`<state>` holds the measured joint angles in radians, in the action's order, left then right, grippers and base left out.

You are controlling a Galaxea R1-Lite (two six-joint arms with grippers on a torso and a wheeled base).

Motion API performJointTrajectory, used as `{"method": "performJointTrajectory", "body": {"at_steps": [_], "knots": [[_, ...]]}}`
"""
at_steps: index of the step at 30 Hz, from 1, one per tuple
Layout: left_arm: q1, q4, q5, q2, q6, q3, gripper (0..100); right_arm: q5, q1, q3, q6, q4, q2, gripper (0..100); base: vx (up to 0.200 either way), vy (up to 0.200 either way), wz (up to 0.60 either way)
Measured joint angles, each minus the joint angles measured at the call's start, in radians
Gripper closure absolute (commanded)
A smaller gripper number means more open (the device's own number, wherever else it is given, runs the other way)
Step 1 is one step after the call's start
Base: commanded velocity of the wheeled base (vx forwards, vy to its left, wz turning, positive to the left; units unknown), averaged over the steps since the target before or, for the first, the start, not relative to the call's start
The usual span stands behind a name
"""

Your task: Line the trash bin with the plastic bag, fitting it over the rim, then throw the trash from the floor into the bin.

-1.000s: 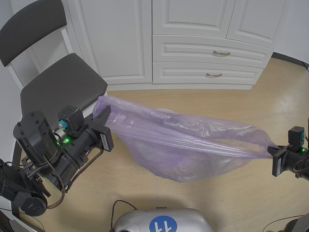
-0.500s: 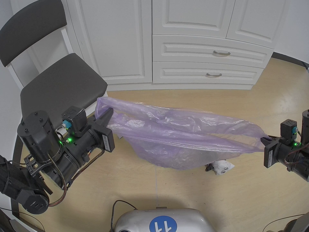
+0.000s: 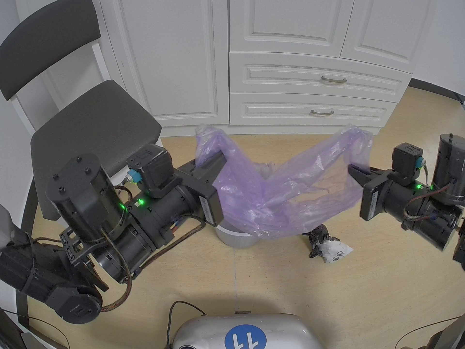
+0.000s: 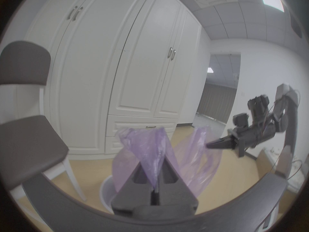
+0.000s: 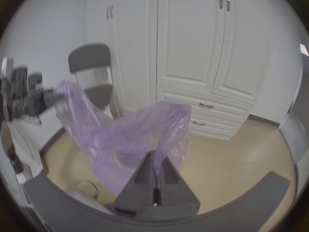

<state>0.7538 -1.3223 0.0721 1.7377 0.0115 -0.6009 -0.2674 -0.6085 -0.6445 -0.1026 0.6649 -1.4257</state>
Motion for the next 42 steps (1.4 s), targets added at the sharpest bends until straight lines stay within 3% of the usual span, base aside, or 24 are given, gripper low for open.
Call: {"method": "performJointTrajectory", "body": {"at_steps": [5,12,28,42], "knots": [[0.059,-0.05,0.0,0.022,-0.08,0.006,100,0.047,-0.07,0.04,0.144,0.205,-0.085,100,0.0,0.0,0.0],[0.094,-0.113,0.001,0.08,-0.128,0.007,100,0.066,-0.115,0.026,0.306,0.315,-0.222,100,0.0,0.0,0.0],[0.045,-0.208,-0.003,0.376,-0.165,-0.132,100,0.074,0.001,-0.065,0.35,0.454,-0.46,100,0.0,0.0,0.0],[-0.041,-0.208,-0.006,0.53,-0.237,-0.247,100,0.1,0.029,-0.201,0.485,0.511,-0.642,100,0.0,0.0,0.0]]}}
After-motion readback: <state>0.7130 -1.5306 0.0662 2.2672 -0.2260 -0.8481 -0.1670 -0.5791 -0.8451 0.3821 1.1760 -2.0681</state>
